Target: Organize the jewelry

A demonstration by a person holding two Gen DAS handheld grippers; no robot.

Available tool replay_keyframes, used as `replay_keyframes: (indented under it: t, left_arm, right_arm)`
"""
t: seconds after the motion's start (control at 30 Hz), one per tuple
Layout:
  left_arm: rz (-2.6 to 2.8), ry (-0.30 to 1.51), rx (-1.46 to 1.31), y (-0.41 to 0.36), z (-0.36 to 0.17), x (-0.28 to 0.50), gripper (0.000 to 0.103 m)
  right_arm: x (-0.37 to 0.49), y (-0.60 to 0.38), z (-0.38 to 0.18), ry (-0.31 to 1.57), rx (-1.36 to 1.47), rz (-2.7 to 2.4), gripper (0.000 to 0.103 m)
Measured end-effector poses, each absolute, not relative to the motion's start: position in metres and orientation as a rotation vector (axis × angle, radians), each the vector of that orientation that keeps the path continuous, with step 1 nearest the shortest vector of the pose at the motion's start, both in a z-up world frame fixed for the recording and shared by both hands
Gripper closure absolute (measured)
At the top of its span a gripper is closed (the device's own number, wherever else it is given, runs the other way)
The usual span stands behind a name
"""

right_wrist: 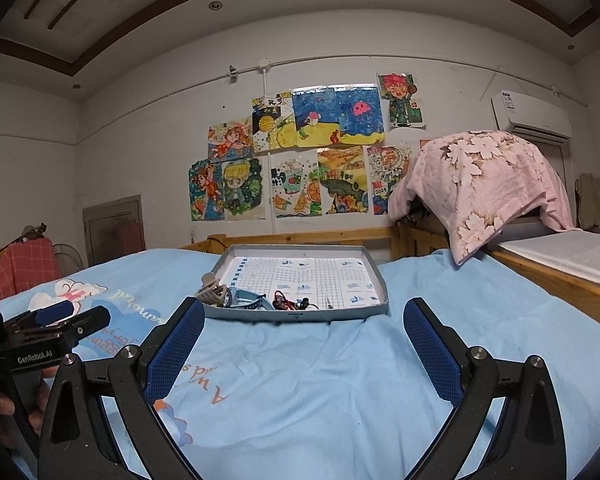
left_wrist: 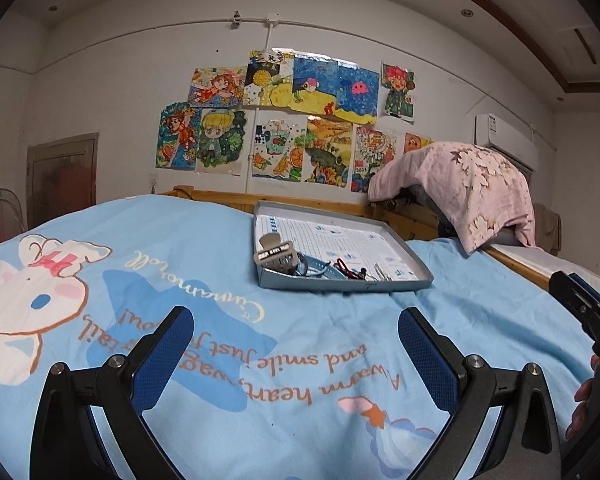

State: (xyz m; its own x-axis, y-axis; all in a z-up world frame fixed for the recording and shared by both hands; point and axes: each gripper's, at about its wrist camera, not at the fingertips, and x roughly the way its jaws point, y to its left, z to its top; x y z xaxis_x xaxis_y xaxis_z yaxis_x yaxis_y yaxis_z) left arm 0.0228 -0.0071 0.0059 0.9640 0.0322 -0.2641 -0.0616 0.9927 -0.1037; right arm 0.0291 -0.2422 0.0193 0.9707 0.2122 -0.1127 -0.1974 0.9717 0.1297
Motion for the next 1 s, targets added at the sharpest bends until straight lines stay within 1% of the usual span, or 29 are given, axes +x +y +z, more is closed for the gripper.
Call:
replay_keyframes:
  t: [0.3, 1.0]
  left_arm:
    - [0.046, 0.261, -0.099, -0.008, 0.006, 0.020, 0.000]
    - [0.051, 0.261, -0.097, -0.007, 0.005, 0.019, 0.000]
  right_arm:
    - [0.035, -0.230, 0.007, 0.189, 0.078, 0.217, 0.005]
    - [0.036, -0.231, 0.004, 0.201, 0.083, 0.215, 0.005]
